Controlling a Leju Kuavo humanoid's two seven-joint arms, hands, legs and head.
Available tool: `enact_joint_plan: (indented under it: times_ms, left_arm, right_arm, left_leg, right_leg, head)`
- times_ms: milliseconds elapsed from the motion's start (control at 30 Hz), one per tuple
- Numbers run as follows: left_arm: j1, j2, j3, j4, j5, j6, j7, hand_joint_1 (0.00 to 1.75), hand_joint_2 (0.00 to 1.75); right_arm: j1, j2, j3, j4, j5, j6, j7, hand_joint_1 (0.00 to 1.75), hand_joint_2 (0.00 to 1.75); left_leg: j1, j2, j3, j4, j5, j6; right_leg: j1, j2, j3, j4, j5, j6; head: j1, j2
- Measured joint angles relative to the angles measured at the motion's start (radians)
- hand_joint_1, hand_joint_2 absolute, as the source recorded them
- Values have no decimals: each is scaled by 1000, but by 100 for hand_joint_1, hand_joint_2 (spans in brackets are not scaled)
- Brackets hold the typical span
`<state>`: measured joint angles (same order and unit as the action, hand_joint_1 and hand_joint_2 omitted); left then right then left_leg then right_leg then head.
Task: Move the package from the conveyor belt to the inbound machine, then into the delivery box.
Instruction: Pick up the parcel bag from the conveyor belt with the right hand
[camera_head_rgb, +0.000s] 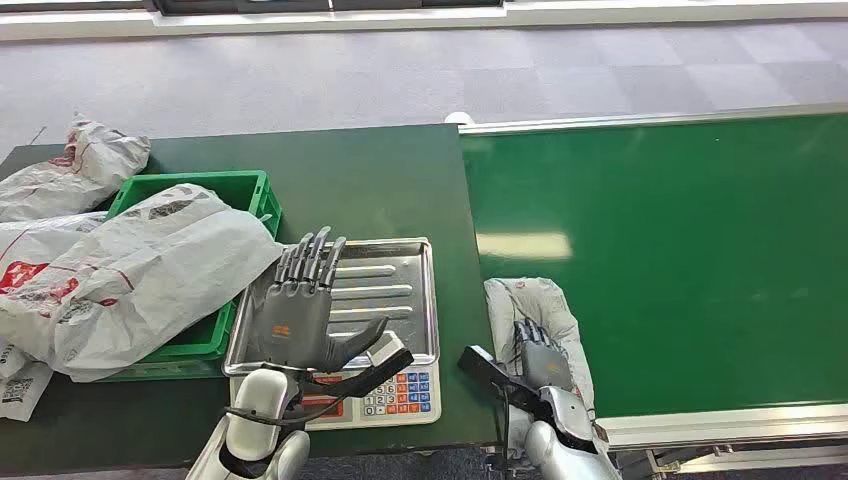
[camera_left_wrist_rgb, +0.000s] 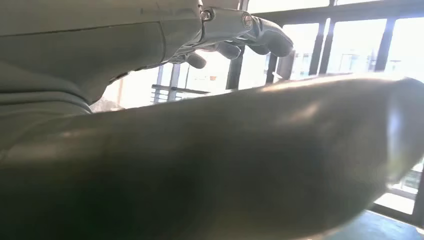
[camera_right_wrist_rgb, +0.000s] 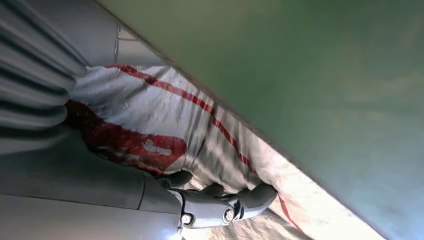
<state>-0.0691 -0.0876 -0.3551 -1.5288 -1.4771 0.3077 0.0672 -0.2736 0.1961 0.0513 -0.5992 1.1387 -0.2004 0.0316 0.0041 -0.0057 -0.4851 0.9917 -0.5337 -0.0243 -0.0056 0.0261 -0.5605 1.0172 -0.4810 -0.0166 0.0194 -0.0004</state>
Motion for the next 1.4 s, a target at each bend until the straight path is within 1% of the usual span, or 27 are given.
enact_joint_plan:
  times_ms: [100, 267, 367, 500, 567, 700, 800, 933, 1133, 1400]
  left_arm:
    - [-10, -2, -11, 7, 5, 0, -11, 0, 0]
    - [-25, -5, -29, 15, 10, -1, -16, 0, 0]
    - [-37, -12, -38, 6, 10, -1, -15, 0, 0]
    - [-53, -23, -43, -6, 11, 0, -14, 0, 0]
    - [-53, -23, -44, -6, 12, 2, -13, 0, 0]
    - [-44, -20, -44, -11, 14, 9, -11, 0, 0]
    - [-29, -16, -43, -15, 15, 15, -11, 0, 0]
    - [-13, -9, -43, -19, 15, 20, -11, 0, 0]
    - [7, 4, -43, -22, 15, 25, -15, 0, 0]
    - [20, 13, -41, -27, 15, 25, -21, 0, 0]
  right_arm:
    - [-22, 2, 1, 31, -2, 34, 57, 0, 175]
    - [-52, 5, 1, 79, 19, 67, 124, 0, 175]
    - [-70, 10, 1, 86, 32, 78, 150, 0, 175]
    - [-79, 14, 3, 86, 53, 82, 172, 175, 175]
    - [-76, 15, 5, 86, 76, 66, 192, 175, 175]
    - [-63, 14, 13, 83, 124, -4, 230, 175, 175]
    - [-45, 12, 15, 65, 157, -41, 240, 175, 175]
    - [-10, 7, 14, 20, 196, -72, 246, 175, 175]
    - [76, -4, -2, -108, 237, -81, 257, 175, 175]
    - [174, -13, -24, -301, 290, -54, 257, 175, 175]
  left_leg:
    - [1, 0, 9, 0, -3, 0]
    - [1, -4, 36, -1, -15, 4]
    - [1, -6, 34, 2, -14, 5]
    - [2, -4, 26, 3, -10, 6]
    - [2, -5, 26, 3, -10, 6]
    - [1, -11, 25, 4, -9, 9]
    - [0, -16, 30, 4, -9, 9]
    - [-1, -19, 30, 4, -9, 10]
    - [-1, -21, 24, 4, -10, 11]
    - [-1, -21, 17, 4, -10, 11]
  right_leg:
    - [2, 0, 9, -1, -3, 0]
    - [6, -5, 37, -3, -19, 4]
    - [6, -7, 35, -3, -16, 5]
    - [4, -5, 28, -3, -10, 7]
    - [3, -5, 28, -4, -9, 7]
    - [2, -10, 29, -7, -9, 8]
    - [2, -13, 30, -7, -9, 9]
    - [1, -17, 31, -7, -10, 10]
    - [0, -19, 28, -8, -11, 11]
    - [0, -19, 20, -7, -11, 11]
  head:
    - [0, 0]
    - [0, 0]
    - [0, 0]
    - [0, 0]
    - [0, 0]
    - [0, 0]
    - [0, 0]
    - [0, 0]
    - [0, 0]
    - [0, 0]
